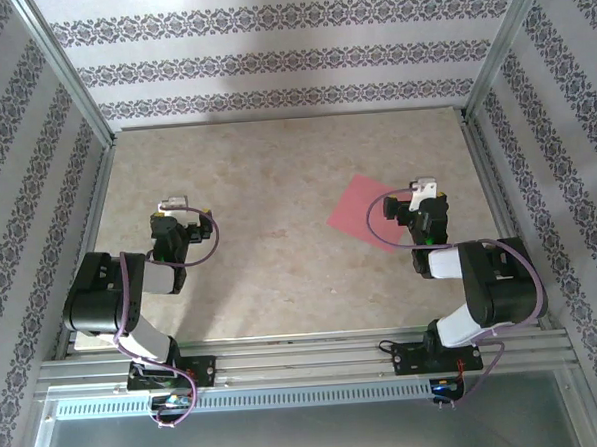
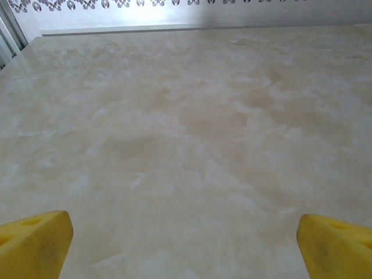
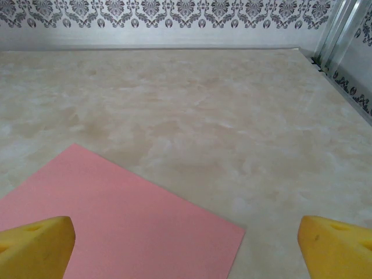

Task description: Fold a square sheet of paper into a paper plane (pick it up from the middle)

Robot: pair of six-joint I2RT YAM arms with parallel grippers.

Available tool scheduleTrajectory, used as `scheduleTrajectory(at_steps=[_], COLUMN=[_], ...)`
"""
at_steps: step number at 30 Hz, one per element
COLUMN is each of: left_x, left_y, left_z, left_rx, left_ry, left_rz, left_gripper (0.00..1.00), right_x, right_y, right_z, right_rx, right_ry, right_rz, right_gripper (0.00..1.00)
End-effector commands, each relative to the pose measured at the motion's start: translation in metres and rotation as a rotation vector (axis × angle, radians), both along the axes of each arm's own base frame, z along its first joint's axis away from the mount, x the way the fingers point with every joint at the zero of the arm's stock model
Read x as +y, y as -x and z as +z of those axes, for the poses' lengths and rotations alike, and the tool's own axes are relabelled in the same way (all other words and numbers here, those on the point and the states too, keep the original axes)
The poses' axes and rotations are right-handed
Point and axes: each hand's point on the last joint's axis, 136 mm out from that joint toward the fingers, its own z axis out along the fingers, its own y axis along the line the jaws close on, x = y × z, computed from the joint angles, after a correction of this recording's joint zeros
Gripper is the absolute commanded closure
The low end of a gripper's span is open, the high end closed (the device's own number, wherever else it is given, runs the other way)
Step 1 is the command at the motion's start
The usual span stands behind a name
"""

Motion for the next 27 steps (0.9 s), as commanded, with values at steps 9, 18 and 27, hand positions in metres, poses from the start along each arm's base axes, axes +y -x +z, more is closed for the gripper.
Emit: scheduleTrajectory(at_steps=[9, 18, 27], left_x=[0.001, 0.004, 0.004], left_y=[-0.0043, -0.004, -0.0042], left_z=[0.0041, 0.004, 0.0043], left_rx=[-0.003, -0.004, -0.005], left_ry=[0.0, 0.0, 0.002], left_rz=[-0.011, 0.006, 0.006], left_gripper=[0.01, 0.01, 0.01], right_x=[-0.0003, -0.0003, -0.0004], right_y=[-0.0047, -0.0047, -0.0048], right_z=[0.0068, 0.0065, 0.0062], right_rx=[-0.025, -0.025, -0.023], right_ry=[-0.007, -0.006, -0.008], right_rz=[-0.002, -0.001, -0.001], right_gripper=[0.02, 0.02, 0.02])
